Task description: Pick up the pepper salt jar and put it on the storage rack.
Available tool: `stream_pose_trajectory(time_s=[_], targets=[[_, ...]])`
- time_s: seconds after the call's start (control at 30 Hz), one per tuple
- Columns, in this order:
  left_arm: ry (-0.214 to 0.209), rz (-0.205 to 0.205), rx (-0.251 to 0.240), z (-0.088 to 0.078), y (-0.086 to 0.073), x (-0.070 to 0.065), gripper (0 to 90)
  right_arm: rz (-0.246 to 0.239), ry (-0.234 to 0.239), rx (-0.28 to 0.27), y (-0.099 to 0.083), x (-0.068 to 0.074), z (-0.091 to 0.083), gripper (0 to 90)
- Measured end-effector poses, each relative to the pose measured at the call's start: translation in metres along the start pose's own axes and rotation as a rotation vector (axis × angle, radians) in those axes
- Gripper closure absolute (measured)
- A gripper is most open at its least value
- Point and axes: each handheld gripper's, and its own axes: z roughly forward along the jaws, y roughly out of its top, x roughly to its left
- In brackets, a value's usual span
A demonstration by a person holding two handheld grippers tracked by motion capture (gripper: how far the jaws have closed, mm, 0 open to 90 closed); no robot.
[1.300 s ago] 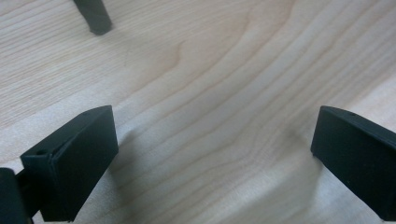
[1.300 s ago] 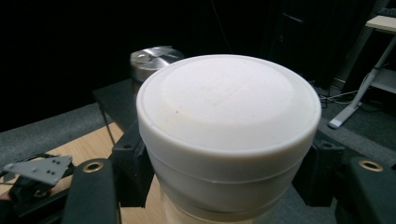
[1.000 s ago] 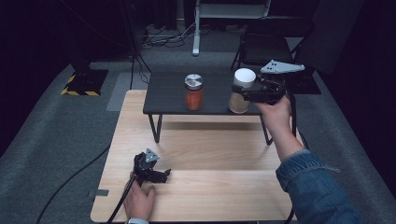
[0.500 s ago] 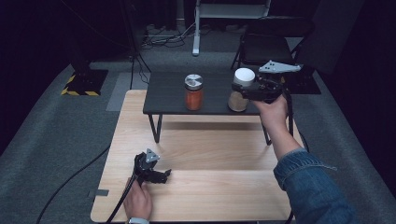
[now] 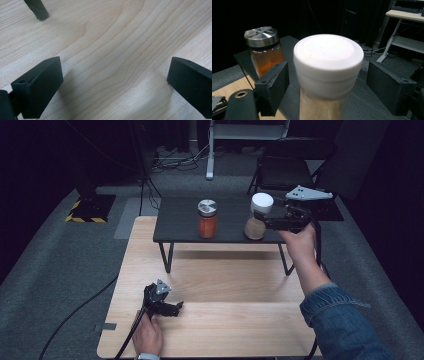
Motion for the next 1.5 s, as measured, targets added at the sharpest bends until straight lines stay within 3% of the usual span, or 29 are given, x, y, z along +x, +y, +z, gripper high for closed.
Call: stream_pose_trajectory(time_s=[0.43, 0.77, 1.07, 1.33, 1.5], targets=[[0.001, -0.002, 0.001, 0.000, 0.000, 0.000, 0.2, -0.015, -0.005, -0.012, -0.017, 0.006, -0.042, 18.7], [0.001, -0.001, 0.001, 0.000, 0.000, 0.000, 0.2, -0.035, -0.005, 0.003, -0.037, 0.015, -0.063, 18.8], [0.001, -0.002, 0.001, 0.000, 0.000, 0.000, 0.2, -0.057, 0.028, 0.053, -0.071, 0.027, -0.065, 18.8], [0.003, -0.004, 0.000, 0.000, 0.000, -0.001, 0.2, -0.079, 0.064, 0.114, -0.110, 0.035, -0.055, 17.5], [0.004, -0.005, 0.000, 0.000, 0.000, -0.001, 0.2, -0.059, 0.069, 0.164, -0.135, 0.040, -0.046, 17.1]])
